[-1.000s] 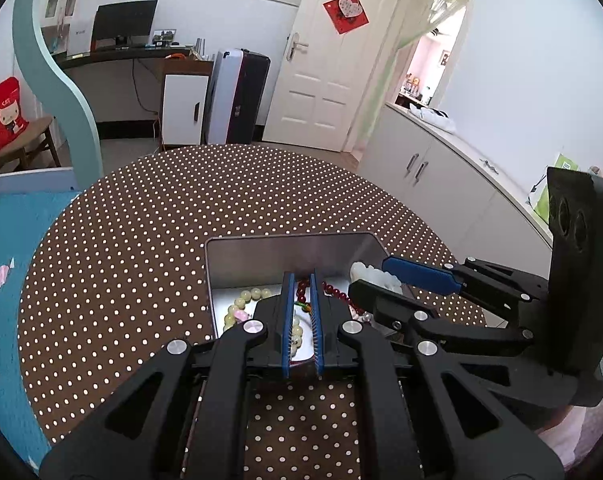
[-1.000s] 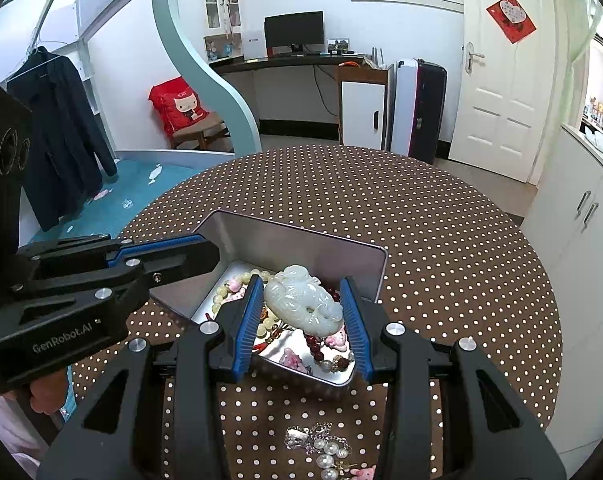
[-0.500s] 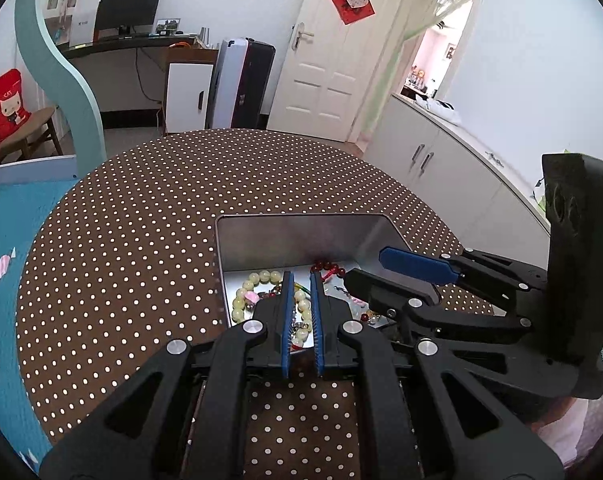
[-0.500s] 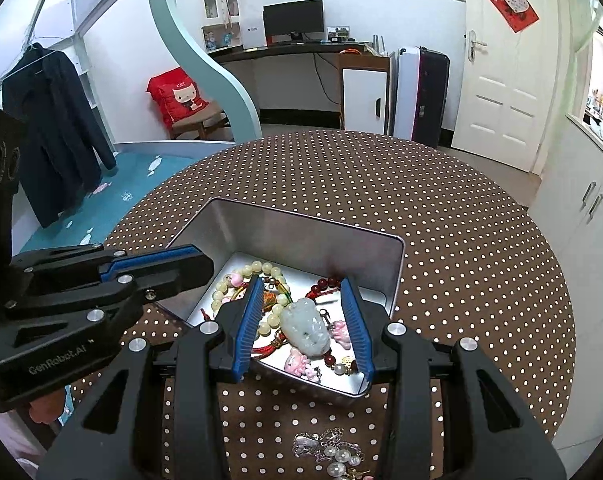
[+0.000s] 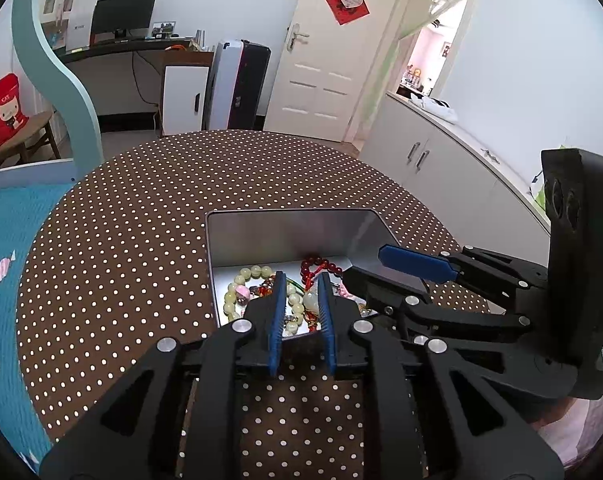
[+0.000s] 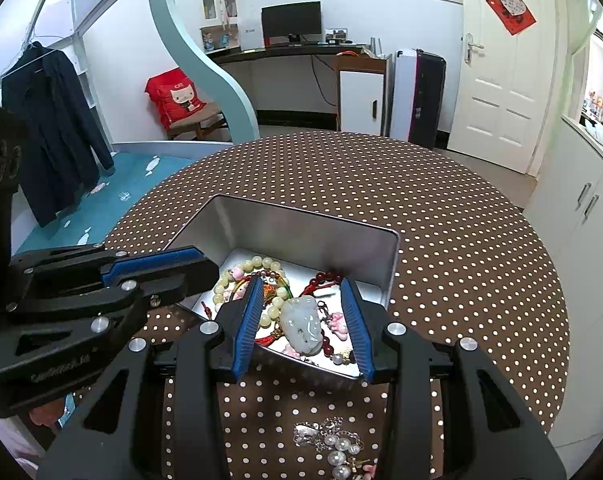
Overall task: Organize jewelry
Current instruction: 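Lower the right tool onto the pink bunny charm while the left tool approaches the pearl earrings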
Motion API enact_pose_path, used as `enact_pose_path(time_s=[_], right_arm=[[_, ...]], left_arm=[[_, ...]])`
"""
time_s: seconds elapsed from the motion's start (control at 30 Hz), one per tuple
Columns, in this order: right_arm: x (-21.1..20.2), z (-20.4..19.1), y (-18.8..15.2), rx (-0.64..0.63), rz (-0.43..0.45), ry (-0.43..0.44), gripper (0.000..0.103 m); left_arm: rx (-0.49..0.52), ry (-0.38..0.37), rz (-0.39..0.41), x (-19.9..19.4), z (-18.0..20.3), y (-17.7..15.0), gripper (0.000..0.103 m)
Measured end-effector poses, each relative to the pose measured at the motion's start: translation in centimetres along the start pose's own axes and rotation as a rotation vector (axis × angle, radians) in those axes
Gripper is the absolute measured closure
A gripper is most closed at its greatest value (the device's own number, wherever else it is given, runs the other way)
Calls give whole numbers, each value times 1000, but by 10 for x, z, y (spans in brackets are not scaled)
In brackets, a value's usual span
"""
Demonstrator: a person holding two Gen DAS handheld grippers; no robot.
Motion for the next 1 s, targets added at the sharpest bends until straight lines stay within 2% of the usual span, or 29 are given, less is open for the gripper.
enact_pose_path(time_s=[0.17, 0.27, 0.33, 0.4, 0.5, 0.57, 0.63, 0.87, 1.0], right_arm=[[-13, 1, -4, 4, 26, -5, 64], [-22, 3, -7, 7, 42, -15, 64], [-29, 7, -11, 18, 50, -33, 60], [-36, 14, -16, 42, 57, -52, 49], [-45, 23, -25, 75, 60, -88, 43], [-50, 28, -32, 98, 60, -107, 40], [-56, 33, -41, 120, 60, -118, 37], [-71, 41, -65, 142, 61, -154, 24], [-70, 39, -79, 138, 44, -155, 22]], left_arm=[[16, 2, 11, -8, 7, -5, 86], [27, 1, 25, -16, 14, -8, 77], [33, 4, 34, -20, 19, -11, 72], [32, 8, 46, -25, 23, -14, 70], [28, -1, 48, -29, 30, -23, 70], [35, -2, 42, -30, 35, -30, 70], [50, -4, 39, -31, 42, -37, 63], [77, -20, 22, -26, 62, -54, 55], [73, -22, 6, -19, 62, -61, 52]])
Point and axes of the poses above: each gripper's, at about its wrist camera, not at the fingertips, and x roughly the way its jaws point, z to its right, y to its top, the point moved 5 cm from there along x, roughly the way its jaws point, and after that the axes turned 8 degrees about -x, right-handed, at the moved point
